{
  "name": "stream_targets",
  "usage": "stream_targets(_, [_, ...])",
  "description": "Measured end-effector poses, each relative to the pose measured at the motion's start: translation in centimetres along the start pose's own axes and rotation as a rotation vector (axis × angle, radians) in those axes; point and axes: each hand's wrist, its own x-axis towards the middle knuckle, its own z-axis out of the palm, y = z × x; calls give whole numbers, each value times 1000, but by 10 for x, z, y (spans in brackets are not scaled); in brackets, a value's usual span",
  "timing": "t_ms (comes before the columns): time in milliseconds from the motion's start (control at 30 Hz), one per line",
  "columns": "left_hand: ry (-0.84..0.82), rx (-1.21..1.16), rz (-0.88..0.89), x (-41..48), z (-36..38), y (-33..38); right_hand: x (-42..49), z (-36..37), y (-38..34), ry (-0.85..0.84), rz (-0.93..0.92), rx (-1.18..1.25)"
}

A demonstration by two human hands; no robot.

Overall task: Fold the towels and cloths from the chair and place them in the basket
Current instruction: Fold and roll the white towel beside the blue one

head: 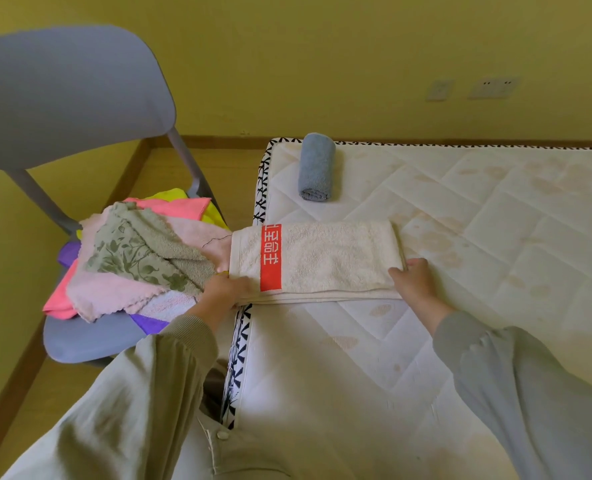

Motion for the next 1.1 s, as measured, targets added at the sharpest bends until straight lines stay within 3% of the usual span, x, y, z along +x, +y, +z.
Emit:
stream_targets(100, [38,-288,5,-1,-2,0,2,2,-8,-29,12,49])
stream_targets(200, [1,-446,81,-8,-3,5,-4,-8,-12,159,-51,75])
stream_targets(267, [-48,-309,101,-13,-5,5,-7,-14,-8,200,-109,7])
stream_targets(400, [-55,422,161,-20,-6,-10,-12,-20,10,-32,-5,-419])
stream_targets(467, [96,633,328,-19,2,-14,-15,-16,16,48,-146,-603])
stream_targets(567, [265,785,612,-19,22,-1,-21,3,5,199,-449,-677])
stream_targets(667, [263,977,767,-17,44,14,-30,32,-20,105,-598,-737])
stream_targets(833, [104,986,759,1,77,20,-18,73,-36,-104,-668,-784])
stream_targets(933, [108,1012,760,14,83,-1,-3,69,-15,-185,-707,-898])
stream_targets(1000, [131,1011,783,17,84,-7,13,53,-1,-137,-659,-897])
stream_targets(1100, [145,1007,793,18,85,-7,41,21,17,-12,-447,-903])
